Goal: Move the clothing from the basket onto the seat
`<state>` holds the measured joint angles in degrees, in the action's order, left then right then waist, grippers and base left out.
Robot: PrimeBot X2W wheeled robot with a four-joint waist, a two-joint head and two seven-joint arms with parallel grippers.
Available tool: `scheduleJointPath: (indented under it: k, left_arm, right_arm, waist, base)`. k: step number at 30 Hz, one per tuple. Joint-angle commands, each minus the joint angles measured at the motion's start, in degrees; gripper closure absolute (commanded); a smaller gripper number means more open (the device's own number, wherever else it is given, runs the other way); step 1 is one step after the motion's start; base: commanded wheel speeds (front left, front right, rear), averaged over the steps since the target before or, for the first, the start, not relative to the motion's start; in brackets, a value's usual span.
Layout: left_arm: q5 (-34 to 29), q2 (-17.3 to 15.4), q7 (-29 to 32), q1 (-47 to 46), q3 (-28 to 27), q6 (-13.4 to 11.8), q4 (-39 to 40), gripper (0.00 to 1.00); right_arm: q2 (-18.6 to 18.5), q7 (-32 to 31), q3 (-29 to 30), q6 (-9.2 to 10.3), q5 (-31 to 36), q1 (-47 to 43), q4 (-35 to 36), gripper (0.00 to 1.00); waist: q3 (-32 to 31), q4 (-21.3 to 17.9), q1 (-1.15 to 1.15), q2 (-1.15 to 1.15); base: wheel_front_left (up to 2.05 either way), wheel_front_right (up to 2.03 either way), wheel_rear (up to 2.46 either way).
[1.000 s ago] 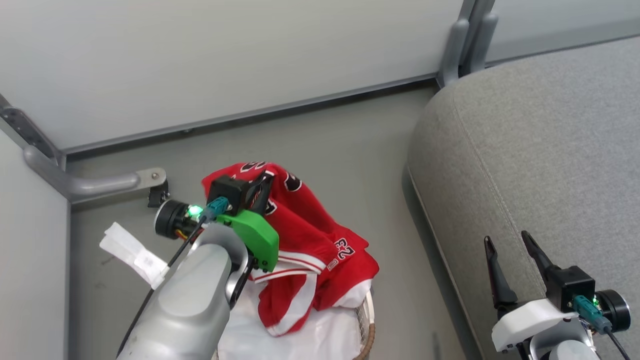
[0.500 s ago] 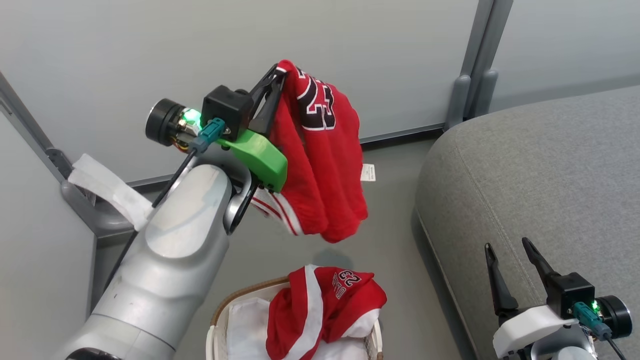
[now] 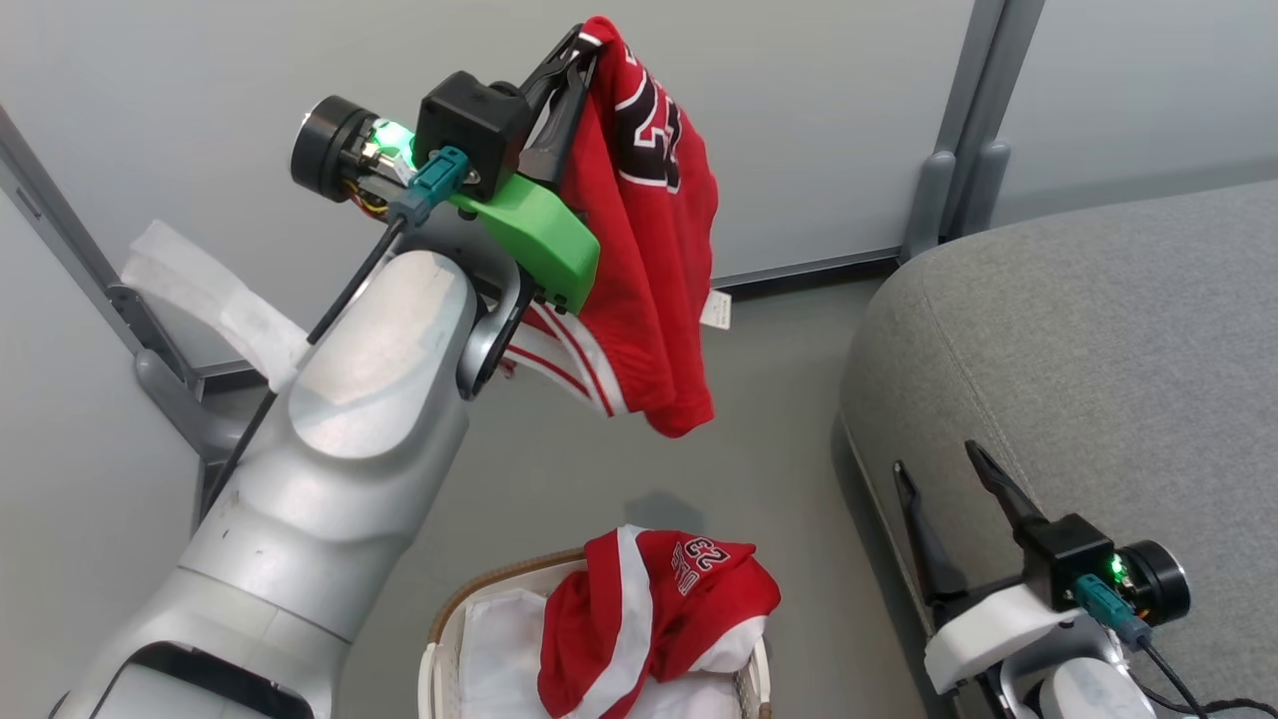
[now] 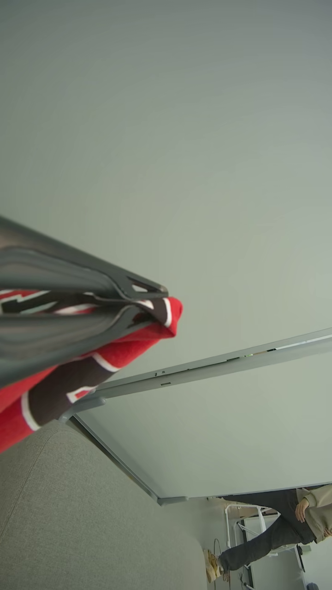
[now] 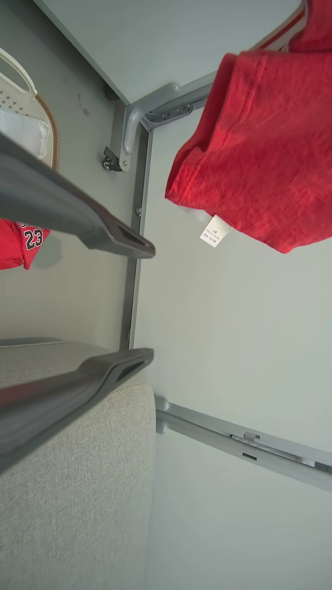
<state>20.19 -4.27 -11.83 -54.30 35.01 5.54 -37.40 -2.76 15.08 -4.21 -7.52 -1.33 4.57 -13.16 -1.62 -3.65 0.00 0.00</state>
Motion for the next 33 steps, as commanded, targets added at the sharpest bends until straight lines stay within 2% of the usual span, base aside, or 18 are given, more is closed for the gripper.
scheduleJointPath:
  k: [1,8,18,27,33]
  left_arm:
    - [-0.1,0.3,0.1,-1.3,0.3,-0.1,0.1,1.00]
    - [1.4,1.1,1.1,-3.4,3.0,0.0,1.2,1.00]
    - [6.8,1.3,1.8,-5.6,9.0,-1.8,3.6,1.00]
    - [11.0,1.4,1.2,-7.2,14.4,-4.3,5.2,1.00]
    - [13.3,1.3,0.2,-7.0,17.0,-5.4,5.1,1.00]
  right_arm:
    - [-0.2,0.1,-0.9,0.06,0.2,0.9,0.0,0.00]
    - [-0.2,0.1,-6.3,0.06,1.7,5.4,-2.7,0.00]
    - [-0.3,0.1,-15.4,0.06,0.2,12.7,-8.5,0.00]
    - [-0.3,0.1,-17.9,0.06,-0.6,15.3,-9.4,0.00]
    - [-0.3,0.1,-16.5,0.06,-0.2,17.2,-7.7,0.00]
  waist:
    - [0.1,0.1,0.00,0.00]
    - [0.2,1.0,0.00,0.00]
    - [0.1,3.2,0.00,0.00]
    - [-0.1,4.7,0.00,0.00]
    - [-0.1,4.9,0.00,0.00]
  base:
    - [0.00,0.00,0.00]
    - [0.00,0.00,0.00]
    - [0.00,0.00,0.00]
    - [0.00,0.00,0.00]
    - [0.00,0.00,0.00]
